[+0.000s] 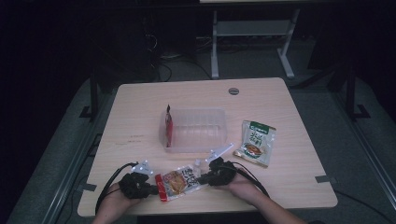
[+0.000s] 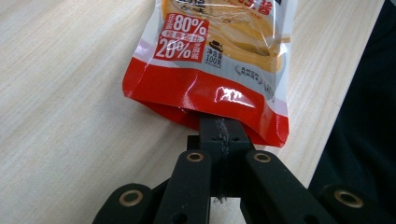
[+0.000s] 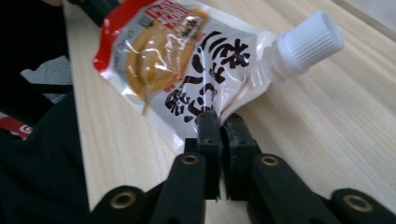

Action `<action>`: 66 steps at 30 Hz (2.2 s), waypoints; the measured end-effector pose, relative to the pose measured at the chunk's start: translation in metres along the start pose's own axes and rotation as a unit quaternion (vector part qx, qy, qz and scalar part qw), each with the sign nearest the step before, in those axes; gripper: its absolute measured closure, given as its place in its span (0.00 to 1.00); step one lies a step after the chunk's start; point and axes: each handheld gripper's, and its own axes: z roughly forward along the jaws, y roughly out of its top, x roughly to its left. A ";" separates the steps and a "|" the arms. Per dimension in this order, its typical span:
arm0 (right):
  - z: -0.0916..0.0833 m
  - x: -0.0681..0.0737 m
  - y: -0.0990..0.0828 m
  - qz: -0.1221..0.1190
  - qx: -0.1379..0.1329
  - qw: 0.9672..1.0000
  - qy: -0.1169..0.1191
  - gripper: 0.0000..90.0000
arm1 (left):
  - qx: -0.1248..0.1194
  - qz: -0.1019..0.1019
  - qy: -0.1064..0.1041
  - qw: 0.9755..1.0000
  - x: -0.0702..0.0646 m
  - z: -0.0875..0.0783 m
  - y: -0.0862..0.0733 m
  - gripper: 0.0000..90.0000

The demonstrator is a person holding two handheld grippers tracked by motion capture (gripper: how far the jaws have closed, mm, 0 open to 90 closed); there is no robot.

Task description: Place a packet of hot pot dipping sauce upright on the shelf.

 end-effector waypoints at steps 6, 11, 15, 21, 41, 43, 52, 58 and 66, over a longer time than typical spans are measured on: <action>-0.002 0.000 0.000 -0.013 -0.003 1.000 0.009 0.99 | -0.003 -0.003 0.000 1.000 0.001 0.000 0.000 1.00; -0.007 0.001 0.002 -0.018 -0.014 0.999 0.024 1.00 | -0.001 -0.002 0.000 1.000 0.002 -0.001 -0.001 1.00; -0.012 0.002 0.003 -0.012 -0.032 0.998 0.050 1.00 | -0.001 -0.002 0.002 1.000 0.002 -0.001 -0.001 1.00; -0.023 0.006 0.008 -0.020 -0.061 0.995 0.081 1.00 | -0.008 -0.004 0.002 1.000 0.002 -0.002 -0.001 1.00; -0.062 0.012 0.021 -0.012 -0.188 0.969 0.163 1.00 | -0.051 -0.009 -0.015 0.999 0.003 -0.007 -0.001 0.96; -0.066 0.012 0.024 -0.019 -0.194 0.967 0.161 1.00 | -0.052 -0.011 -0.015 0.998 0.002 -0.007 -0.002 0.95; -0.083 0.011 0.034 -0.036 -0.200 0.969 0.140 1.00 | -0.049 -0.020 -0.010 0.999 0.004 -0.007 -0.005 0.78; -0.098 0.010 0.040 -0.046 -0.209 0.968 0.133 1.00 | -0.055 -0.019 -0.005 0.998 0.003 -0.007 -0.006 0.62; -0.113 -0.001 0.051 -0.048 -0.214 0.970 0.104 1.00 | -0.063 -0.015 0.004 0.998 0.003 -0.008 -0.006 0.48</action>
